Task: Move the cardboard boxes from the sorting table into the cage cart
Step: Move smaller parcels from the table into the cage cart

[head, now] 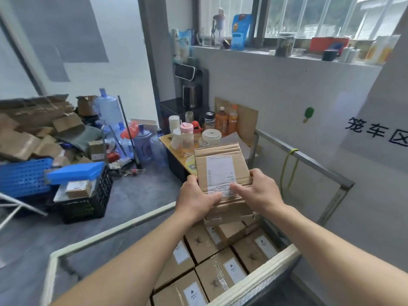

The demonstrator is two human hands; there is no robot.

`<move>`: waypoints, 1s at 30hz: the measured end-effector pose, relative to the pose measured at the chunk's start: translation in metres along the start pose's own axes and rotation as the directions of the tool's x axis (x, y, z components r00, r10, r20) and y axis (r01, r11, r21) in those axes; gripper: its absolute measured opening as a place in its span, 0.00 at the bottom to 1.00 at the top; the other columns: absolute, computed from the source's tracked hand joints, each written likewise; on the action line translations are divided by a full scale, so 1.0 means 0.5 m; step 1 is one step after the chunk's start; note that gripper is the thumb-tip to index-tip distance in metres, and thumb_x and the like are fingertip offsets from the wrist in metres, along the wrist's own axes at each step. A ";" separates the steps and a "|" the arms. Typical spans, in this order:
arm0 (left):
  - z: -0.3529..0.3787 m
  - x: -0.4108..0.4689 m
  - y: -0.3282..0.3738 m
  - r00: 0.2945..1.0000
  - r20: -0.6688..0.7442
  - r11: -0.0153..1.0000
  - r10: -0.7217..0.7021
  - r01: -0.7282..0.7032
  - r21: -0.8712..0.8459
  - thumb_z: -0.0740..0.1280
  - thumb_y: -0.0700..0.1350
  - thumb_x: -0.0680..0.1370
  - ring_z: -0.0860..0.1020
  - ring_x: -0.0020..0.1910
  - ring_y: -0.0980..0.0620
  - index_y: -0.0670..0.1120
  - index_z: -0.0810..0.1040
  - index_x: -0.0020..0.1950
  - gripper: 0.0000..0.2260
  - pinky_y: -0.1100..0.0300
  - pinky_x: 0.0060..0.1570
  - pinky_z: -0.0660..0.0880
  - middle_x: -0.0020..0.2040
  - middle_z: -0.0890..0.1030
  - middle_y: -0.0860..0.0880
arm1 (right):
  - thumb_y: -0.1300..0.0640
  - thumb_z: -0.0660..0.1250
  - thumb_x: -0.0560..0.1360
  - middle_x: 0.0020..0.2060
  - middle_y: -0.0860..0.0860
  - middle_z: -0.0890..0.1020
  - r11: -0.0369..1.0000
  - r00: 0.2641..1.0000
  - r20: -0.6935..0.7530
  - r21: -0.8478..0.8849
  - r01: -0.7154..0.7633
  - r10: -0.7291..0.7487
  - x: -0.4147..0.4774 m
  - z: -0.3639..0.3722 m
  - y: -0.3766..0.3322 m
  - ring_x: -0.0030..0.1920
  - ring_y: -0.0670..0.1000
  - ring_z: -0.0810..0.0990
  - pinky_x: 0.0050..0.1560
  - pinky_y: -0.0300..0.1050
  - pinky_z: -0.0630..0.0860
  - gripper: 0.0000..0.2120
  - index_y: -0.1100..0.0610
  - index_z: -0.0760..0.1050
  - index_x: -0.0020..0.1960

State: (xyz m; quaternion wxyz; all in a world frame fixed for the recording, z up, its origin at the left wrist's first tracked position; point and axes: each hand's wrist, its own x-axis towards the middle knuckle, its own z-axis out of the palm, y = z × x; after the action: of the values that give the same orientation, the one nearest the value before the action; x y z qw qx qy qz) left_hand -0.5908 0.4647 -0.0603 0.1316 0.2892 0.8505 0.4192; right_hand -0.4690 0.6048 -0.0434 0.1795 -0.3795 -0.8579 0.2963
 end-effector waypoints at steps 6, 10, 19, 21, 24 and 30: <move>0.012 0.027 -0.052 0.992 -0.049 0.993 -0.115 0.117 0.031 0.78 0.58 0.67 0.80 0.51 0.51 0.51 0.69 0.58 0.28 0.52 0.50 0.82 0.55 0.80 0.52 | 0.40 0.74 0.73 0.50 0.46 0.78 0.999 0.995 0.100 0.024 0.027 -0.029 0.047 0.064 0.006 0.47 0.47 0.79 0.38 0.35 0.72 0.22 0.50 0.69 0.58; 0.019 0.054 -0.094 0.984 -0.036 0.985 -0.172 0.172 0.014 0.78 0.55 0.68 0.79 0.50 0.53 0.50 0.68 0.58 0.26 0.63 0.40 0.77 0.55 0.79 0.52 | 0.40 0.74 0.72 0.50 0.46 0.79 1.000 0.989 0.144 0.010 0.023 -0.024 0.080 0.114 0.010 0.46 0.46 0.79 0.39 0.36 0.73 0.22 0.49 0.69 0.57; 0.025 0.141 -0.206 0.967 0.007 0.967 -0.253 0.253 -0.022 0.78 0.54 0.69 0.80 0.49 0.52 0.50 0.67 0.58 0.27 0.60 0.42 0.80 0.54 0.79 0.52 | 0.40 0.74 0.71 0.51 0.45 0.79 0.997 0.973 0.229 -0.071 0.010 0.007 0.162 0.234 -0.008 0.49 0.47 0.80 0.45 0.41 0.79 0.25 0.50 0.71 0.61; 0.028 0.161 -0.237 0.960 0.034 0.960 -0.278 0.279 -0.037 0.78 0.54 0.68 0.79 0.49 0.52 0.50 0.67 0.58 0.27 0.61 0.41 0.78 0.54 0.79 0.51 | 0.39 0.75 0.70 0.51 0.45 0.79 0.996 0.970 0.242 -0.084 0.004 0.017 0.177 0.268 -0.004 0.49 0.47 0.80 0.49 0.45 0.81 0.25 0.50 0.71 0.61; 0.040 0.184 -0.283 0.948 0.070 0.948 -0.311 0.315 -0.050 0.78 0.54 0.66 0.79 0.49 0.53 0.51 0.67 0.57 0.28 0.61 0.40 0.76 0.54 0.79 0.52 | 0.39 0.74 0.69 0.50 0.45 0.80 0.994 0.960 0.276 -0.106 -0.018 0.046 0.195 0.322 0.016 0.47 0.46 0.80 0.47 0.46 0.81 0.25 0.49 0.71 0.59; 0.102 0.210 -0.372 0.907 0.105 0.911 -0.408 0.411 -0.015 0.78 0.55 0.63 0.79 0.49 0.53 0.51 0.69 0.57 0.28 0.54 0.46 0.80 0.54 0.79 0.53 | 0.38 0.74 0.68 0.50 0.45 0.79 0.992 0.930 0.358 -0.122 -0.043 0.084 0.222 0.429 0.085 0.47 0.45 0.80 0.49 0.48 0.83 0.25 0.48 0.70 0.58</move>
State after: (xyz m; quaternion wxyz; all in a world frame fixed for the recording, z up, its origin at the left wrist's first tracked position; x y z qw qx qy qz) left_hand -0.7215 0.4711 -0.2365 0.2639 0.1223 0.8768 0.3829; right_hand -0.6317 0.6318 -0.2246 -0.0133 -0.3554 -0.8788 0.3182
